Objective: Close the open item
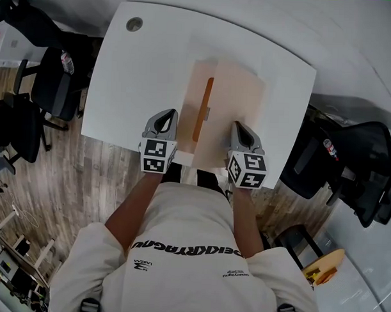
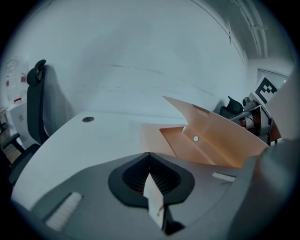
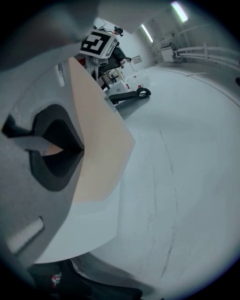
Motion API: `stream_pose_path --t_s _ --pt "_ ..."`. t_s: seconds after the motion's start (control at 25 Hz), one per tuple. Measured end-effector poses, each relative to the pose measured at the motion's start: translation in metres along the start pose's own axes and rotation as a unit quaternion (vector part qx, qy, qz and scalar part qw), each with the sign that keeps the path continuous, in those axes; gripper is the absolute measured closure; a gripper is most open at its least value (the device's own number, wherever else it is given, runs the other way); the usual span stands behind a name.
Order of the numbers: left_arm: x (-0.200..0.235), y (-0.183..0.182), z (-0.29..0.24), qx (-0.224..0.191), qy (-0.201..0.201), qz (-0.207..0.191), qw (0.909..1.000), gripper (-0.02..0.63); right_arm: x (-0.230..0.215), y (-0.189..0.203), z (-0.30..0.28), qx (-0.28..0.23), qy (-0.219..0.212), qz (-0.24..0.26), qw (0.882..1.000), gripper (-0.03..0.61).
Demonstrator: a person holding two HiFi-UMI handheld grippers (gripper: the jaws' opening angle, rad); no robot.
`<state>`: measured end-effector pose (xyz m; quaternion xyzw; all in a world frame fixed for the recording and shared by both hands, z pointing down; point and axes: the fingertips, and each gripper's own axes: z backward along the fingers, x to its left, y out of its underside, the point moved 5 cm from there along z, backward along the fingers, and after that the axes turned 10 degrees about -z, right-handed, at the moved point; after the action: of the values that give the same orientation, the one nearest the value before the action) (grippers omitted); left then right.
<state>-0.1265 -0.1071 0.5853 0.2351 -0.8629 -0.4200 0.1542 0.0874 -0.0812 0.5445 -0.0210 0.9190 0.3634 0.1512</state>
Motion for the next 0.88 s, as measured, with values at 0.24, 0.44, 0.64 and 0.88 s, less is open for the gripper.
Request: stream_pose_path --t_s 0.24,0.44,0.64,0.88 --pt "0.000 0.009 -0.006 0.010 0.005 0.004 0.9999 0.615 -0.003 0.003 -0.003 -0.006 -0.003 -0.021 1.000 0.580" --pt "0.000 0.011 -0.008 0.014 0.007 0.002 0.9999 0.615 -0.007 0.003 -0.001 -0.019 0.010 -0.030 0.999 0.578" --pt "-0.001 0.013 -0.008 0.015 0.009 -0.002 0.9998 0.614 -0.015 0.007 0.000 -0.017 0.028 -0.032 0.999 0.508" --pt "-0.001 0.013 -0.006 0.015 0.010 -0.003 0.9998 0.614 -0.017 0.010 0.000 -0.013 0.025 -0.056 0.998 0.500"
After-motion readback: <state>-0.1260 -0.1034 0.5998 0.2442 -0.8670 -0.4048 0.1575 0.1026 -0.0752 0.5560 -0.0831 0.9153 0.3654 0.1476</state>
